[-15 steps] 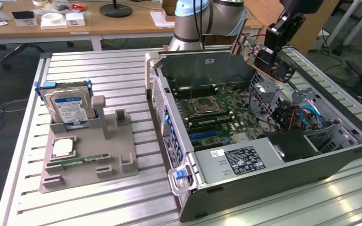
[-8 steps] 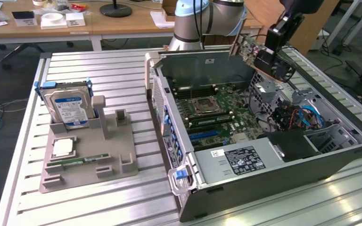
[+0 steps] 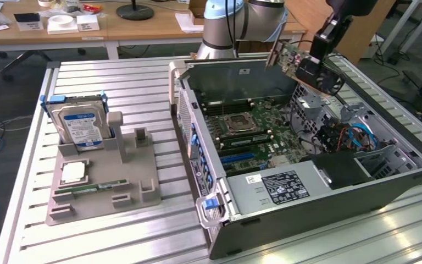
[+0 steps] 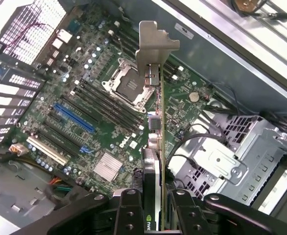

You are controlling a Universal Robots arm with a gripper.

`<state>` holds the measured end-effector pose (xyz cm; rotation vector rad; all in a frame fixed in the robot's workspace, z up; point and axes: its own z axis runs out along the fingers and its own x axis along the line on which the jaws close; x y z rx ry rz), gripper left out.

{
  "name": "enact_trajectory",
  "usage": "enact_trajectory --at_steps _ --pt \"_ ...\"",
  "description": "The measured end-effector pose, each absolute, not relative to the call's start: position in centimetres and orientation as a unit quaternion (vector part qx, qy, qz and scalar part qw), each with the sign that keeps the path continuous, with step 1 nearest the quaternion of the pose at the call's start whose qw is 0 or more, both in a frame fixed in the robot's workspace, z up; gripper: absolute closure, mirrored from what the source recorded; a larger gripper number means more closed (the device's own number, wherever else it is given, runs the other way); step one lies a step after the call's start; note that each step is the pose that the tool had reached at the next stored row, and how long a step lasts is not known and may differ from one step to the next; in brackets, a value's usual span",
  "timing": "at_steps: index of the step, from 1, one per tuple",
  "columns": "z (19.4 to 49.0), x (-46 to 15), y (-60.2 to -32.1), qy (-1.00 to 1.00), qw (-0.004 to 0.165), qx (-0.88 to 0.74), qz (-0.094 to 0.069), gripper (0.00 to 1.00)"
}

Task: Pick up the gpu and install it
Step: 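Insert the gpu into the slot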

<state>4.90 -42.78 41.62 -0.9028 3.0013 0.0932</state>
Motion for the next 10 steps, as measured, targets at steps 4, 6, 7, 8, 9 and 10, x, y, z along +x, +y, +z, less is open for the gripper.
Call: enact_trajectory --at_steps 4,6,7,8,9,10 --pt "41.61 4.9 -42.78 0.952 0.003 -0.304 0.03 0.73" --pt "41.61 4.9 -42.78 0.949 0.003 -0.313 0.03 0.73" --pt "41.61 4.9 -42.78 0.948 0.002 -0.318 0.03 0.73" --pt "41.61 4.9 -42.78 0.946 0.002 -0.323 0.03 0.73" --pt "41.61 4.9 -42.78 0.944 0.002 -0.328 0.03 0.73" --pt "41.61 4.9 -42.78 0.943 0.002 -0.333 0.03 0.73"
